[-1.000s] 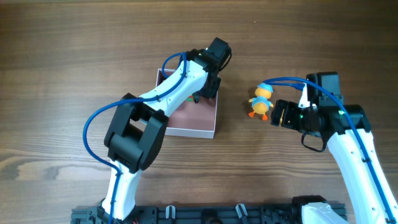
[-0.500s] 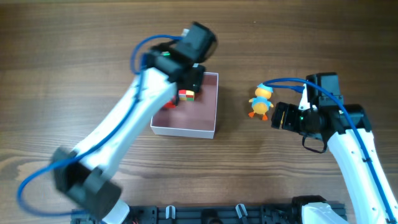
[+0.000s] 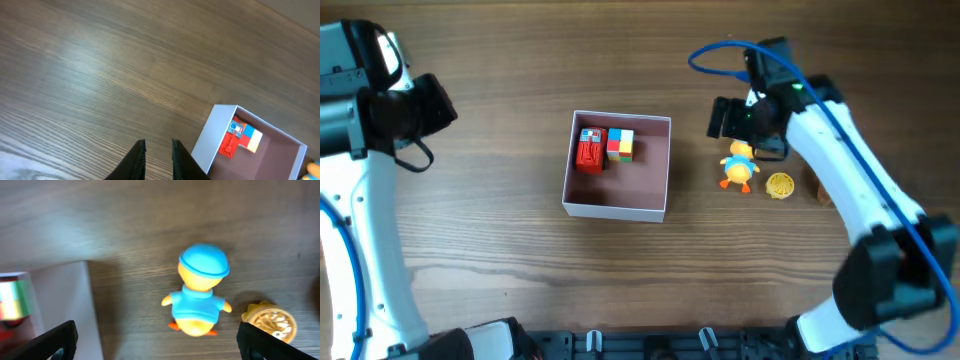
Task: Pack container
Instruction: 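Open the left gripper and retract the left arm, then lower the right gripper onto the yellow duck toy and grasp it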
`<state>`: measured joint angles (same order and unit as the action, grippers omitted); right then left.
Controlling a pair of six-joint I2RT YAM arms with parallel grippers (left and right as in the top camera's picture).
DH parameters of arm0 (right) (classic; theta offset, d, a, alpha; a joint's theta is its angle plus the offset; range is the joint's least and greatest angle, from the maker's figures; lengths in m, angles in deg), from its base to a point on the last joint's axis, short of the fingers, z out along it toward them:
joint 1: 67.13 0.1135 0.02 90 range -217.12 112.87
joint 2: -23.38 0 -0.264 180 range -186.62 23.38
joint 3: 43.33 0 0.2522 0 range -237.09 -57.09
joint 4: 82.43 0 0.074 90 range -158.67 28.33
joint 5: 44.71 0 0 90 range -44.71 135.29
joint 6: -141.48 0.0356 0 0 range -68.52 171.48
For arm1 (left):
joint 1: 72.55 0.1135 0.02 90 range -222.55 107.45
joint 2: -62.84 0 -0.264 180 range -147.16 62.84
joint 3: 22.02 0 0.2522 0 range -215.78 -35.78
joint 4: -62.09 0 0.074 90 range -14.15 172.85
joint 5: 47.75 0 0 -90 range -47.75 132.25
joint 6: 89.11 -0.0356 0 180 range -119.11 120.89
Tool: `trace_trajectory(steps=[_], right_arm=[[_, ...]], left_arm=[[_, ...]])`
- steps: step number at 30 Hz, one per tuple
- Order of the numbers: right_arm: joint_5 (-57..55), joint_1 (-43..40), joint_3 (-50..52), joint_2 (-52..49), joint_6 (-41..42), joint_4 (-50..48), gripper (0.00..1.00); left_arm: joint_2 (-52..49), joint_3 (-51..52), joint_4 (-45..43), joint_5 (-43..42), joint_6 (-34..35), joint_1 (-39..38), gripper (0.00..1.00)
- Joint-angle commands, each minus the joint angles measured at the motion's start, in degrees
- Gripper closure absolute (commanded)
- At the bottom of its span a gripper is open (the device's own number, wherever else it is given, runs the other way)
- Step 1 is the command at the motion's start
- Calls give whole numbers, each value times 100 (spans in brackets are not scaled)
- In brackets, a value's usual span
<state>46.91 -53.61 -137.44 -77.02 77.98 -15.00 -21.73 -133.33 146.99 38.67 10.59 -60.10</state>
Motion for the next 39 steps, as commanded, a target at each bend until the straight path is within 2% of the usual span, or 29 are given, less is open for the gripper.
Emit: trace_trajectory(steps=[1, 14, 23, 25, 29, 34, 36, 39], right_arm=[[-59, 11, 7, -363, 332, -101, 0], [-260, -179, 22, -1488, 492, -11, 0], [-358, -326, 22, -1578, 188, 61, 2], [-354, -326, 39, -1580, 42, 107, 7], [-354, -326, 446, -1587, 44, -81, 4], [-326, -326, 474, -1587, -179, -98, 5], [-313, -326, 474, -1587, -256, -94, 6], [-310, -326, 474, -1587, -256, -94, 18]], left_arm=[[-94, 22, -2, -238, -203, 15, 80], [-160, 22, -11, -238, -203, 15, 77], [-160, 22, -9, -238, -201, 15, 76], [-160, 22, -4, -238, -201, 15, 76], [-160, 22, -7, -240, -201, 15, 76], [-160, 22, 2, -240, -201, 15, 76], [-160, 22, 2, -240, -201, 15, 76], [-160, 22, 2, -240, -201, 15, 76]])
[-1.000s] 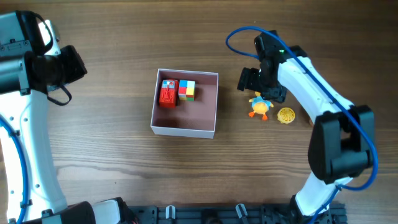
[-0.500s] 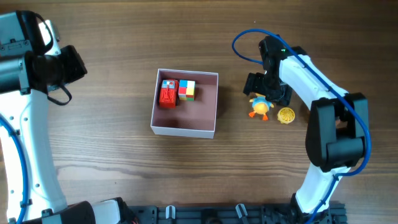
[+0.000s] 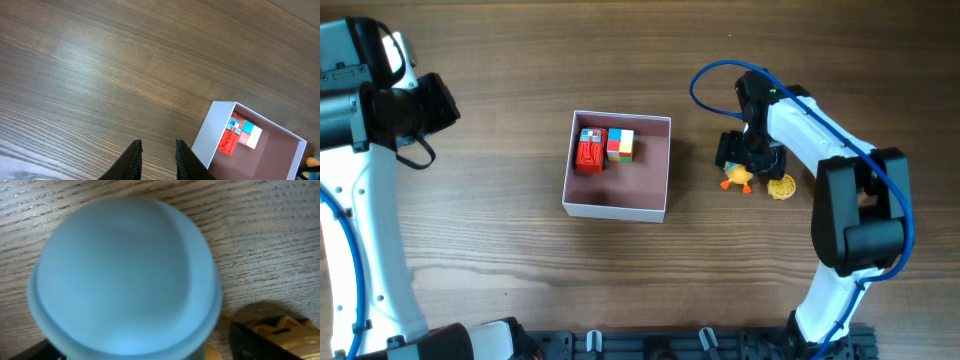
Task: Pack container
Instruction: 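Lower the right gripper onto the yellow duck toy and grasp it, then carry the duck into the box with the right gripper and release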
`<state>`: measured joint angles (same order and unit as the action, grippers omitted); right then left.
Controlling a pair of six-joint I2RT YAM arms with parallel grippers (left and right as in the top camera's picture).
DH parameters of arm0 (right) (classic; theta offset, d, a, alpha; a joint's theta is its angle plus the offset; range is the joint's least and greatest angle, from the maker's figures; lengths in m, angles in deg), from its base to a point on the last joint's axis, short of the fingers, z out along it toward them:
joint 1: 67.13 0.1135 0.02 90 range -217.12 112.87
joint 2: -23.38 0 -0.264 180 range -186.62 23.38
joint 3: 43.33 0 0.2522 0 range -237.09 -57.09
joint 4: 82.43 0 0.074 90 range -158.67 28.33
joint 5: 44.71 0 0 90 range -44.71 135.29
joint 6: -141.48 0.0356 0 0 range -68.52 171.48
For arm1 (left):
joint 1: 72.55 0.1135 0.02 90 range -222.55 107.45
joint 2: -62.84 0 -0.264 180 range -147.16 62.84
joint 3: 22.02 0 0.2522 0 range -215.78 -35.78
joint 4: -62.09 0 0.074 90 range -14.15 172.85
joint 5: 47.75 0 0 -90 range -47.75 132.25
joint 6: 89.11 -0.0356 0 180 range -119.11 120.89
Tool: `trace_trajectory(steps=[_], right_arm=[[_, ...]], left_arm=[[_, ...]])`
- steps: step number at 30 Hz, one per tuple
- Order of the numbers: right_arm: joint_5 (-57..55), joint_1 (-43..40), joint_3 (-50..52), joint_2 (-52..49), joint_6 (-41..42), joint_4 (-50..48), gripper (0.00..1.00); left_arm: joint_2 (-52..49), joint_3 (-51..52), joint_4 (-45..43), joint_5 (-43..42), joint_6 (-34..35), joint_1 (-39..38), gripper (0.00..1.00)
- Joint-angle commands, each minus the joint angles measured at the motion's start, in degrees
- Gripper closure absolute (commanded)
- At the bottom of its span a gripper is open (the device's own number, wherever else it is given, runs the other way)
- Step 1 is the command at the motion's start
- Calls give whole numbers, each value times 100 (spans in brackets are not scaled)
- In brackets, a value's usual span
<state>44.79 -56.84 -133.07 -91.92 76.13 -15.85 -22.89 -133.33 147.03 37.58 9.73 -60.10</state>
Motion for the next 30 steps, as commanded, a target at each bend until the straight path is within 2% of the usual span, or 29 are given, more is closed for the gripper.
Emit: trace_trajectory(steps=[1, 3, 7, 9, 10, 14, 15, 16, 19, 24, 25, 27, 30], right_arm=[[-98, -2, 37, -96, -70, -9, 22], [-101, -2, 37, -96, -68, -9, 32], [-98, -2, 37, -96, -70, -9, 41], [-98, -2, 37, -96, -72, -11, 55], [-101, -2, 37, -96, -79, -15, 57], [-103, -2, 31, -94, -221, -33, 85], [-101, -2, 13, -92, -219, -28, 96], [-103, 0, -9, -63, -221, -4, 96], [-111, 57, -264, 326, -372, 341, 96], [-144, 953, -1108, 1906, -466, 570, 96], [-146, 1515, -1307, 2363, -186, 302, 96], [-142, 2151, -1305, 2551, 339, -153, 96], [-142, 2597, -1292, 2277, 859, -455, 95]], left_arm=[[-44, 22, 0, -131, -116, 15, 76], [-44, 22, -2, -131, -116, 15, 76], [-44, 22, -2, -131, -116, 15, 76], [-44, 22, -2, -131, -116, 15, 76], [-44, 22, -2, -129, -116, 15, 76], [-44, 22, 0, -129, -116, 15, 71], [-44, 22, 0, -129, -116, 15, 70], [-44, 22, 0, -129, -116, 17, 71], [-44, 22, 4, -129, -116, 15, 96], [-44, 22, 9, -131, -114, 15, 96], [-44, 22, 11, -133, -111, 15, 96], [-44, 22, 31, -133, -111, 15, 96], [-44, 22, 31, -133, -111, 15, 96]])
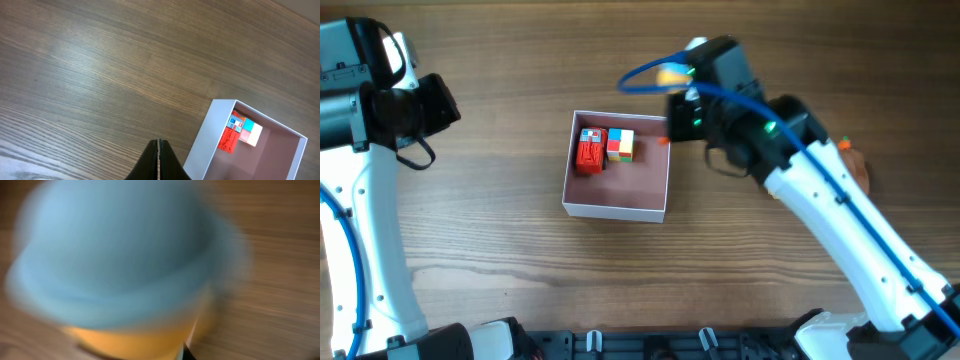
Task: Pack container
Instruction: 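Carry the duck into the box with the right gripper and release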
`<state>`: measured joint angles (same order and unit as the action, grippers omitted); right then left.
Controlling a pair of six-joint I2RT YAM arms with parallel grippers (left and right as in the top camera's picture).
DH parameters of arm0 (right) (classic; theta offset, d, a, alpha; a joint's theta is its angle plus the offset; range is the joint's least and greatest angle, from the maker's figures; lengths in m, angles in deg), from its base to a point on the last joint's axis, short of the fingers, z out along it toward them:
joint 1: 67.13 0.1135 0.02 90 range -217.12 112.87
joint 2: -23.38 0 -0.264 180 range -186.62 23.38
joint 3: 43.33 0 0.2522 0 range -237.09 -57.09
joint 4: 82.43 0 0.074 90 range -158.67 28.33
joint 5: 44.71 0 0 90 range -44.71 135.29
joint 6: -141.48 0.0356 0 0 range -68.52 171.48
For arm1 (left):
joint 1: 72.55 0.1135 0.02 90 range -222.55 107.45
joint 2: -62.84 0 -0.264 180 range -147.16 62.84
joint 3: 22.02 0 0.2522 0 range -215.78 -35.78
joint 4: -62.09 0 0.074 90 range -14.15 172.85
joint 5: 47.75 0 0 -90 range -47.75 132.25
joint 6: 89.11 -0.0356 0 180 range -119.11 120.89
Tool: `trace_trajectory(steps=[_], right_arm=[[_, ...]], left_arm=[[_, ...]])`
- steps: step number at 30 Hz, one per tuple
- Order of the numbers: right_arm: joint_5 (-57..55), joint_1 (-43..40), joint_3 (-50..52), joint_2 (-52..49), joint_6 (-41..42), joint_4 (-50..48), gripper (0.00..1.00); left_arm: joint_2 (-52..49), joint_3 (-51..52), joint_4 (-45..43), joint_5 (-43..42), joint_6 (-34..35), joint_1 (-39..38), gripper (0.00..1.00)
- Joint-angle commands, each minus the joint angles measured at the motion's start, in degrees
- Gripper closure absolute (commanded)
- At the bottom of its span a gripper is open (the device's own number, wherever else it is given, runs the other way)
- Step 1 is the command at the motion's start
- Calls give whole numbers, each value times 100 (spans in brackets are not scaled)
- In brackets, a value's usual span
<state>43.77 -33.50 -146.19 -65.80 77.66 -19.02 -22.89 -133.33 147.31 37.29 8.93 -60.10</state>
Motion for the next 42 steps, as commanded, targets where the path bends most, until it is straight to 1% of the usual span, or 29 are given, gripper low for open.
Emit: trace_trajectory(steps=[1, 5, 9, 17, 22, 29, 31, 35, 40, 42], right_arm=[[-35, 356, 20, -490, 748, -212, 96], [33, 479, 20, -1403, 1054, -236, 96], [26, 470, 22, -2006, 1150, -184, 95], [-20, 306, 31, -2559, 1147, 98, 96], [-205, 140, 52, -2583, 1147, 245, 96], [-588, 114, 52, -2583, 1150, 431, 96], [-780, 114, 52, -2583, 1263, 549, 96], [-793, 116, 52, -2583, 1274, 560, 95], [-632, 116, 52, -2583, 979, 564, 94], [-597, 118, 55, -2583, 981, 590, 94]], left_arm=[[-44, 22, 2, -105, -31, 15, 96], [-44, 22, 0, -103, -31, 15, 96], [-44, 22, 0, -103, -31, 15, 96], [-44, 22, 2, -103, -33, 15, 96], [-44, 22, 15, -103, -33, 15, 96], [-44, 22, 17, -105, -33, 15, 96], [-44, 22, 17, -103, -33, 15, 96], [-44, 22, 17, -103, -33, 15, 95], [-44, 22, 15, -103, -33, 15, 95], [-44, 22, 15, -103, -33, 15, 95]])
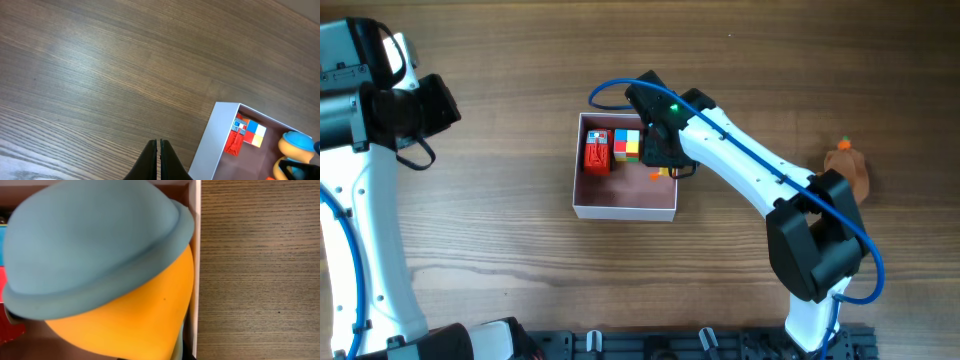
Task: Pack container
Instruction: 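Carry the duck into the box with the right gripper and release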
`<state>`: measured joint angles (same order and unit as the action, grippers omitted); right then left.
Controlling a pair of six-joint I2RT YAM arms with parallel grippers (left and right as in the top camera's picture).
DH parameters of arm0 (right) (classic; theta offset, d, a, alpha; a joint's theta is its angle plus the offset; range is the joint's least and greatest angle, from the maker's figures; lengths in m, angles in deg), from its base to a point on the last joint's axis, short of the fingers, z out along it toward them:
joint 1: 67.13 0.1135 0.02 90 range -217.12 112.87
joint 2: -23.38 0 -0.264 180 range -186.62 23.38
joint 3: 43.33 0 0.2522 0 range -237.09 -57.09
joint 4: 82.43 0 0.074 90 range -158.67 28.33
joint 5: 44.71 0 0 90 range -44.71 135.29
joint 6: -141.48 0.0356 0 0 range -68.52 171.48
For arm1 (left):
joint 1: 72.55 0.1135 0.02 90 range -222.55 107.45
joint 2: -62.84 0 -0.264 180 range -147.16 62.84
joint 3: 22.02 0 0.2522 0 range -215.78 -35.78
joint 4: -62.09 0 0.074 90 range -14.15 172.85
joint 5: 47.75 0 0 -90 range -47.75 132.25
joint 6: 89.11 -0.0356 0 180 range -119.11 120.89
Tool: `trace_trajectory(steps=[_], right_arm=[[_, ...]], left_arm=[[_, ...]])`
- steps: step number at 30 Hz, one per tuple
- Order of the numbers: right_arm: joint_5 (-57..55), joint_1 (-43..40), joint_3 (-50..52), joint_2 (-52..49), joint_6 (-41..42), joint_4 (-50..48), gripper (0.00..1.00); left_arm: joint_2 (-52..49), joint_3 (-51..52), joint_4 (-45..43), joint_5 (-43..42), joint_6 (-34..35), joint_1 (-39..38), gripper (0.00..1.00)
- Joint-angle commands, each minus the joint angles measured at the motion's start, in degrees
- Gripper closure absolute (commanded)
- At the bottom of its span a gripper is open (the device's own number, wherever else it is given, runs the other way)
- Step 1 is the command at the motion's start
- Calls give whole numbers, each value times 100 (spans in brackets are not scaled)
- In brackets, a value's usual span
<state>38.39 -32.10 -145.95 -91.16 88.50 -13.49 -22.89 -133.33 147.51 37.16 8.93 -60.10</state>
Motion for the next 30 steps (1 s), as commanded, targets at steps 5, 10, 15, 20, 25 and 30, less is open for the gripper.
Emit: trace_trajectory(steps=[5, 10, 15, 20, 25, 30], right_arm=[[-55, -22, 35, -48, -127, -2, 96], [337, -22, 151, -48, -509, -446, 96], [337, -22, 319, -48, -444, -608, 95], [334, -22, 494, -48, -402, -658, 86], [334, -22, 494, -48, -409, -752, 31], [332, -24, 494, -48, -409, -761, 31]], left_arm=[[-44, 22, -4, -90, -33, 15, 94], [-44, 22, -2, -90, -33, 15, 94], [-44, 22, -2, -90, -33, 15, 94], [-44, 22, -4, -90, -33, 15, 94], [-44, 22, -2, -90, -33, 15, 94], [-44, 22, -4, -90, -33, 15, 94]])
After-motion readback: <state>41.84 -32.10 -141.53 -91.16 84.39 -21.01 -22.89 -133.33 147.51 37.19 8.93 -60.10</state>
